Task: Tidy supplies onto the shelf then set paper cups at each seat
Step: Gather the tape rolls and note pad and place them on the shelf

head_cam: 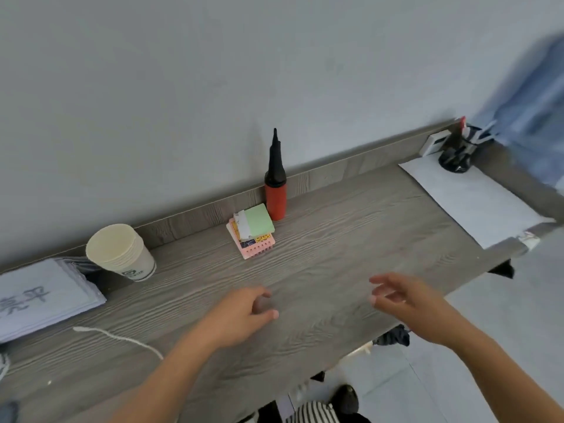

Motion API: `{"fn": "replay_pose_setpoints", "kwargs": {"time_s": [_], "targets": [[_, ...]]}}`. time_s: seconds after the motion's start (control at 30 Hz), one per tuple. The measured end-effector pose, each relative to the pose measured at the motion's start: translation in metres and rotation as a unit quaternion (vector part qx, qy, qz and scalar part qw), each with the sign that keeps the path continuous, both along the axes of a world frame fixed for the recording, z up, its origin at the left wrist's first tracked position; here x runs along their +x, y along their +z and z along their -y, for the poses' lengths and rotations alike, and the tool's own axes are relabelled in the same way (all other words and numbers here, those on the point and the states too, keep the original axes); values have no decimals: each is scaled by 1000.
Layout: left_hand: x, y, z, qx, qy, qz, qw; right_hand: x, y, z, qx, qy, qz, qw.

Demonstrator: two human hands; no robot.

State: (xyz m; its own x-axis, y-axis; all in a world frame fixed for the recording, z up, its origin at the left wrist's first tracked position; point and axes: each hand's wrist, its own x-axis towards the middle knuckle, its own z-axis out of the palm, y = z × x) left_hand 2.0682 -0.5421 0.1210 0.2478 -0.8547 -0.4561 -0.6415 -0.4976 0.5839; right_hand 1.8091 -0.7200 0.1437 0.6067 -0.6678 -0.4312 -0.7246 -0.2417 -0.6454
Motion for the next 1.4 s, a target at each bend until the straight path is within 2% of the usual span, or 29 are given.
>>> {"fn": "replay_pose_setpoints", "kwargs": {"time_s": [0.13, 0.33, 0.43, 0.6, 0.87, 1.1, 1.23, 1.4], "targets": [[-41, 5, -1, -5, -22, -62, 998, -76, -3, -44, 14, -84, -14, 996], [-124, 12, 19, 12, 23, -231, 973, -186, -12, -93, 46, -232, 6, 972], [-180, 17, 42, 25, 49, -269, 962, -244, -12, -105, 61, -288, 17, 956], [-284, 30, 95, 22, 9, -265, 964, -353, -7, -106, 59, -390, 37, 918], [-406, 31, 189, 35, -110, -249, 962, -476, -12, -91, 48, -565, 107, 817], [-502, -3, 315, 36, -166, -236, 957, -549, -27, -17, 52, -622, 110, 774], [-572, 13, 402, 26, -240, -236, 941, -594, -6, 41, 20, -632, 83, 770], [-677, 33, 497, 16, -331, -229, 915, -658, 5, 87, -17, -686, 84, 722]]}}
